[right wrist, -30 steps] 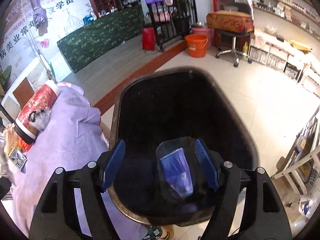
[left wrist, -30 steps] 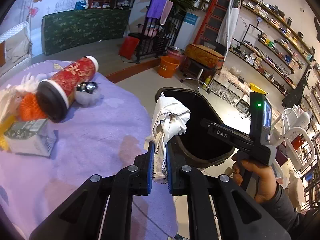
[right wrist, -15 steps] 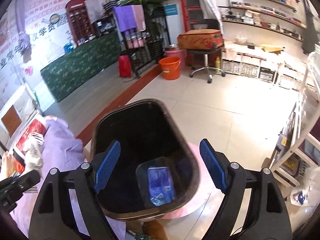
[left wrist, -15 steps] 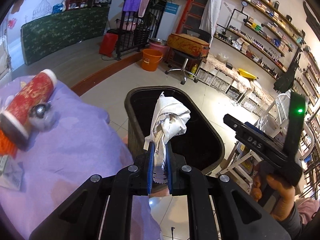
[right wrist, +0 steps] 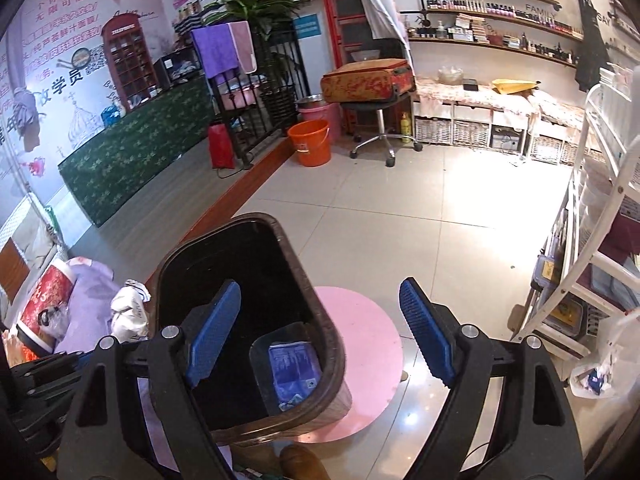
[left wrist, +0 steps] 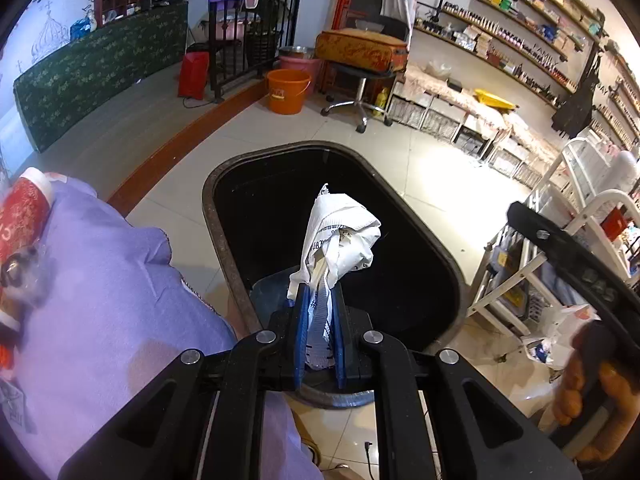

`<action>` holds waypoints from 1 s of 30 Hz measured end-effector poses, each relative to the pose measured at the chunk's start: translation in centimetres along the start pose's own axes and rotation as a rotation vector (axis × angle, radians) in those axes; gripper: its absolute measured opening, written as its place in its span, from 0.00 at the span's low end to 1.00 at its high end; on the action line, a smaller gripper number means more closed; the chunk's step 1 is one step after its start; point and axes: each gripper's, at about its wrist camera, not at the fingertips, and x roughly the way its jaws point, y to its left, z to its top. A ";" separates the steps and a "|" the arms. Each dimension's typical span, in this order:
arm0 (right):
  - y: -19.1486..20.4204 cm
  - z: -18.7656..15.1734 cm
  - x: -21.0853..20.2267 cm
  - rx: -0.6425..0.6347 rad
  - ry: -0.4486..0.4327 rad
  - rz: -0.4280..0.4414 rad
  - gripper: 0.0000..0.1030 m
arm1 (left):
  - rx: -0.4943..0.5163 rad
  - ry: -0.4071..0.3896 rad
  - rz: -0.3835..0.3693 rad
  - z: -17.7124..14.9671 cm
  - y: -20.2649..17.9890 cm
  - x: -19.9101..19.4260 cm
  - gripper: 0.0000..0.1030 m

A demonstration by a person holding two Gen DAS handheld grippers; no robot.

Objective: Collect trash
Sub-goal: 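Lower the white tissue into the black bin and open the left tool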

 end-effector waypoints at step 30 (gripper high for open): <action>6.4 -2.2 0.1 -0.122 0.064 0.161 0.91 | -0.061 -0.247 0.153 -3.3 3.0 -9.0 0.94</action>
